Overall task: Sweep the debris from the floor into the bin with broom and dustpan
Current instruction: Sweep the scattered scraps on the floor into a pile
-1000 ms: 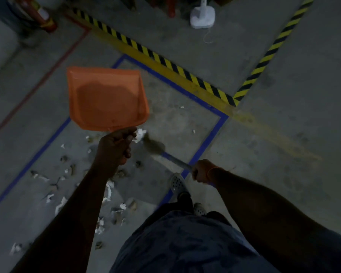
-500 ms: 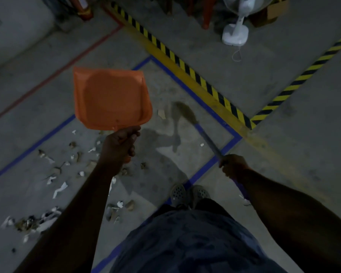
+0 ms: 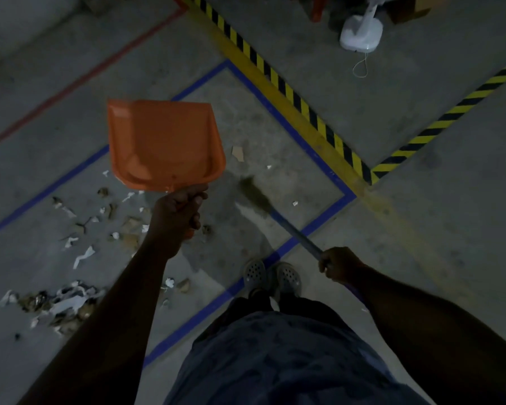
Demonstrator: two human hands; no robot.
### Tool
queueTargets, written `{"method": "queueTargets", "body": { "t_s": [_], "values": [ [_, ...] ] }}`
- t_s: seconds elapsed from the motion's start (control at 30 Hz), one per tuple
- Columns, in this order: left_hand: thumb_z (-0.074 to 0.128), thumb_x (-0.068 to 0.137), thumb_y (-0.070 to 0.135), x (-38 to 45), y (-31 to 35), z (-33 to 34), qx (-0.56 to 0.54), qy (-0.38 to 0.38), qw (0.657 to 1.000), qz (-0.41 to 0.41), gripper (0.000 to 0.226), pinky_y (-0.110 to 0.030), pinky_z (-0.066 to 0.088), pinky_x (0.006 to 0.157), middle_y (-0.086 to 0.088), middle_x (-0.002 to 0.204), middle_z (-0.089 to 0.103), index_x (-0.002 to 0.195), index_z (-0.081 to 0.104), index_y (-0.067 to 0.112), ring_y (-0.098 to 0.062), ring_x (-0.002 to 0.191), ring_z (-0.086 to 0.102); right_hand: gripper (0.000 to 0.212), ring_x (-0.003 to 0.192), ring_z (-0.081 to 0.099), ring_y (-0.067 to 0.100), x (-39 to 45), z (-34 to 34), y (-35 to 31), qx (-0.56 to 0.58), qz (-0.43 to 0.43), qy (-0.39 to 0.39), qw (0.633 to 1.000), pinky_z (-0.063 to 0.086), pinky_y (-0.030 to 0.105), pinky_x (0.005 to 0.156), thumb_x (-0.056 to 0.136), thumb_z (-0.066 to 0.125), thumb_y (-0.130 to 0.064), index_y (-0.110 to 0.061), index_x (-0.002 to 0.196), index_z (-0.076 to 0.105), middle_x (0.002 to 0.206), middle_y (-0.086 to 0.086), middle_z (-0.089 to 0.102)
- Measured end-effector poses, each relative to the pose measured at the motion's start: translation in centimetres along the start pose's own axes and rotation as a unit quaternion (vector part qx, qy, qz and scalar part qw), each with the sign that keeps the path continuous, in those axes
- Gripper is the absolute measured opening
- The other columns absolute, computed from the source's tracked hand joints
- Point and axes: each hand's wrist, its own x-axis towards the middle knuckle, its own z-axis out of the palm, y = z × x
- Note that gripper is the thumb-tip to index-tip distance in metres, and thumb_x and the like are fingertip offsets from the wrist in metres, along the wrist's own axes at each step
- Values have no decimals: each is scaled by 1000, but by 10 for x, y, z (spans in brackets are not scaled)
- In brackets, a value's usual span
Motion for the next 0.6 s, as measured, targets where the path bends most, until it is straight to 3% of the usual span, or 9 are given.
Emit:
{"method": "queueTargets", "body": {
  "t_s": [0.07, 0.17, 0.3, 0.4, 0.5, 0.6],
  "values": [
    [57, 101, 11, -6, 0, 6, -3, 11, 1000, -2, 24, -18, 33, 40, 9, 81, 69, 118, 72, 20, -7, 49, 50, 17, 94, 68, 25, 5, -4, -10, -12, -44, -14, 999, 49, 24, 86, 80, 66, -6, -10, 93, 76, 101, 11, 73],
    [57, 101, 10, -14, -1, 12, -13, 14, 1000, 2, 25, -17, 33, 39, 2, 88, 67, 119, 71, 18, -7, 50, 49, 23, 96, 68, 27, 5, -8, -11, -20, -83, -30, 996, 49, 26, 83, 79, 70, -8, -8, 101, 74, 104, 12, 72],
    [58, 100, 15, -25, -5, 15, -7, 23, 1000, 8, 23, -20, 33, 46, -9, 88, 64, 115, 73, 23, -10, 51, 50, 18, 92, 69, 18, -5, -3, 9, -12, -75, 2, 997, 39, 11, 75, 77, 69, -7, -17, 91, 76, 100, 5, 74],
    [58, 100, 10, -38, -8, 22, -13, 36, 999, 25, 25, -23, 35, 46, 4, 91, 71, 116, 73, 22, -7, 51, 50, 22, 80, 68, 15, -15, 3, 42, 16, -23, 51, 998, 49, 18, 77, 76, 70, -9, -31, 74, 68, 90, -1, 72],
    [55, 101, 6, -51, -14, 27, -17, 40, 999, 24, 27, -20, 36, 41, 8, 82, 69, 122, 70, 15, -7, 48, 50, 22, 61, 67, 16, -33, 9, 74, 110, 82, 102, 985, 57, 27, 60, 76, 70, -4, -24, 66, 70, 73, 0, 70],
    [57, 100, 8, -60, -20, 24, -31, 37, 999, 20, 25, -19, 33, 40, 8, 82, 71, 116, 72, 21, -7, 48, 51, 13, 58, 69, 21, -48, 18, 85, 179, 171, 132, 960, 57, 27, 52, 77, 71, -4, -14, 69, 73, 66, 5, 70]
  ]
}}
